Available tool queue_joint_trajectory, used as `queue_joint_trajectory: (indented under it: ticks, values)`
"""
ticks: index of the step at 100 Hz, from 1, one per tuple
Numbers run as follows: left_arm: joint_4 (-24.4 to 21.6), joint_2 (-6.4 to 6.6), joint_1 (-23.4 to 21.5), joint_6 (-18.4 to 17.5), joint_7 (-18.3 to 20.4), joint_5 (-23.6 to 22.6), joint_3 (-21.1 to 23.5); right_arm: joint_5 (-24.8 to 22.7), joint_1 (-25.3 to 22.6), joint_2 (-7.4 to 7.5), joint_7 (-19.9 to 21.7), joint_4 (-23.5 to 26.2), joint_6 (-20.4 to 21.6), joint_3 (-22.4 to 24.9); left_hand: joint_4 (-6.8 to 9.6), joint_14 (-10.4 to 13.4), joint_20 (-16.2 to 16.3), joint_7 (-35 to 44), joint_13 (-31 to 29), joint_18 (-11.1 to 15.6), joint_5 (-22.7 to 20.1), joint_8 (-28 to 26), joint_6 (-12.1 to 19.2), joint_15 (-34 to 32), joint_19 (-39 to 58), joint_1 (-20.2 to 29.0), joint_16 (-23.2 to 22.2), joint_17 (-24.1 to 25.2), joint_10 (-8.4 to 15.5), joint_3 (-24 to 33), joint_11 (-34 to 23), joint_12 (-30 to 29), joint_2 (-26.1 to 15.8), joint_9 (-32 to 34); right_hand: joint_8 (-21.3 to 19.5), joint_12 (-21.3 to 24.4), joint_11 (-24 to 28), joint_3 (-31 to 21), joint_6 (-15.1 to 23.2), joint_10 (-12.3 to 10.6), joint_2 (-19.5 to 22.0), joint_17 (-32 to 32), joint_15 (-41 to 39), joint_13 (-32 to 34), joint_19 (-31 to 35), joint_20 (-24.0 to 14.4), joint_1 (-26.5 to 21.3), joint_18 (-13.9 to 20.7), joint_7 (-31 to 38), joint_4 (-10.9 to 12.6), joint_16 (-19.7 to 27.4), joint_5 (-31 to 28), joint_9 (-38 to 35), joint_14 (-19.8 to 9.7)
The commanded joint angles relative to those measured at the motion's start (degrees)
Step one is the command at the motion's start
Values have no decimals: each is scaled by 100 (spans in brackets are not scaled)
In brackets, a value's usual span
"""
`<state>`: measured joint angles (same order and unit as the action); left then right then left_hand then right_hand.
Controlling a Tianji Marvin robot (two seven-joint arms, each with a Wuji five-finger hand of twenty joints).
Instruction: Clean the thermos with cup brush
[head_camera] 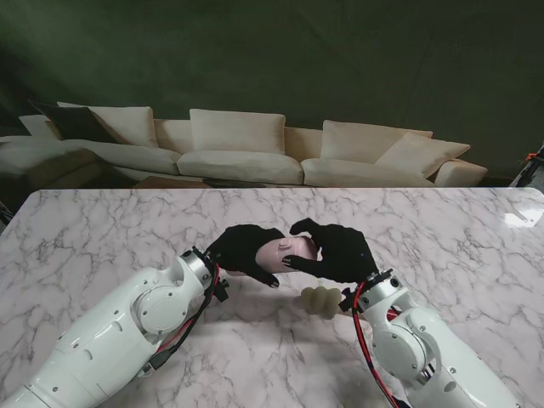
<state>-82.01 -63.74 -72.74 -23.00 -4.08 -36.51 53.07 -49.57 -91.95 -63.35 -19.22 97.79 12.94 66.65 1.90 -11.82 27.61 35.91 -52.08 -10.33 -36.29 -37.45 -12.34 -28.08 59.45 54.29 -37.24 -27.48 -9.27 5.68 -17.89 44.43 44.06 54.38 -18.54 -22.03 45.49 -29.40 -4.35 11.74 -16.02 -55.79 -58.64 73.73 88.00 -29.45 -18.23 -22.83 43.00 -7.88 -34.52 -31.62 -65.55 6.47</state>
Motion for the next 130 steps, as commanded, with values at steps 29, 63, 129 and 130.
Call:
queue_joint_trajectory:
  ticks: [29,63,129,130]
  values:
    - [-85,-36,30,7,60,32,-31,209,-47,-155,44,115,-728,-248,-43,508,270,690,-563,663,-505,-71,1138,-1131,901,1871,-307,-299,285,1306,-172,3,-2955,-6,563,134,126,1121,218,-345,1797,-192,-465,109,677,407,1898,-576,-682,293,178,546,63,376]
    - [-85,-33,18,10,55,20,-19,-758,-485,-87,-369,507,-1485,86,-43,502,268,697,-555,659,-507,-74,1131,-1129,901,1876,-308,-286,281,1308,-177,9,-2952,-5,-77,461,-1150,741,807,-399,1887,2148,2280,-2644,-688,-345,2749,-587,-3368,334,483,2519,4846,712]
    - [-73,-31,36,-3,53,-1,-13,-1365,-1027,146,-181,534,840,1252,-42,492,275,704,-546,653,-508,-82,1139,-1140,914,1879,-314,-273,284,1310,-180,14,-2959,-8,-95,908,-2197,-4212,2955,-921,-1039,3388,3795,-3855,-2408,95,-2982,-327,-2651,685,1452,2410,5522,-274]
    - [-73,-31,36,-4,53,-1,-15,-1378,-1008,150,-177,519,858,1246,-43,491,275,703,-546,654,-505,-82,1139,-1140,914,1876,-314,-273,284,1308,-182,15,-2957,-5,-86,916,-2215,-4228,2954,-931,-1039,3405,3801,-3867,-2421,97,-2997,-332,-2635,670,1454,2404,5525,-284]
